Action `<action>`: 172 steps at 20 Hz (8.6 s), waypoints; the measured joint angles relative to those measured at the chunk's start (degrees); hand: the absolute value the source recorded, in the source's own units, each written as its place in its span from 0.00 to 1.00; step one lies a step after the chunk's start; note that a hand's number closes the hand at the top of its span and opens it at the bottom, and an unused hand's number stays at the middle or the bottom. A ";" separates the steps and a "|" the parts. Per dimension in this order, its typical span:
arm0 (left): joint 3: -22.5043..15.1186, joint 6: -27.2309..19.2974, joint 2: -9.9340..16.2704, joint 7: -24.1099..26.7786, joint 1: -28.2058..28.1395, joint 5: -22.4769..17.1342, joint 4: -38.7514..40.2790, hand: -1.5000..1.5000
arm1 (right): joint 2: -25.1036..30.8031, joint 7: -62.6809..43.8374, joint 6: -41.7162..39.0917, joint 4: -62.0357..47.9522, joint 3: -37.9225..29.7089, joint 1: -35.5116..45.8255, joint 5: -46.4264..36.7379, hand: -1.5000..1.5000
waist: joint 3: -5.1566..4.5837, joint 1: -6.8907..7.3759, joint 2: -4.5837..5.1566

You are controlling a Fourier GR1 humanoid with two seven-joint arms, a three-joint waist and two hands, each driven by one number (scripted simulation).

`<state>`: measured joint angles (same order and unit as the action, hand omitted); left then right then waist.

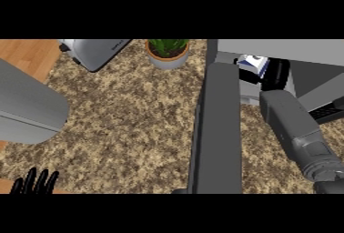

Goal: Pick up the milk, place it into the microwave and close the microwave

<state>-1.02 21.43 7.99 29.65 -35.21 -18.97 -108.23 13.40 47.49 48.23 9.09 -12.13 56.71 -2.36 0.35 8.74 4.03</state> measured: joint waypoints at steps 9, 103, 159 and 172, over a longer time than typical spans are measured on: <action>-0.21 -0.06 0.35 -0.21 2.44 0.99 0.44 0.00 | 4.14 -17.75 14.69 -7.86 5.79 -5.78 -7.24 0.00 | -0.53 1.71 1.54; -24.38 -8.79 -7.66 -14.47 38.59 31.20 34.91 1.00 | 9.91 8.38 -60.92 29.95 -3.80 -57.07 13.66 0.00 | -0.30 -9.93 -3.90; -51.98 -49.58 -7.01 -13.82 91.15 -13.66 60.66 1.00 | 17.95 -6.77 -72.45 57.67 8.07 -47.51 25.29 0.00 | -0.19 -29.39 0.55; -50.32 -52.29 -5.93 -14.49 96.16 -18.43 66.49 1.00 | 19.94 -12.14 -77.57 62.01 11.62 -43.49 28.69 0.00 | -0.11 -32.06 1.68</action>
<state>-51.34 -30.87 2.06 15.16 60.95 -37.40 -41.73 33.34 35.35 -29.34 71.10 -0.51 13.23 26.33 0.24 -23.33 5.71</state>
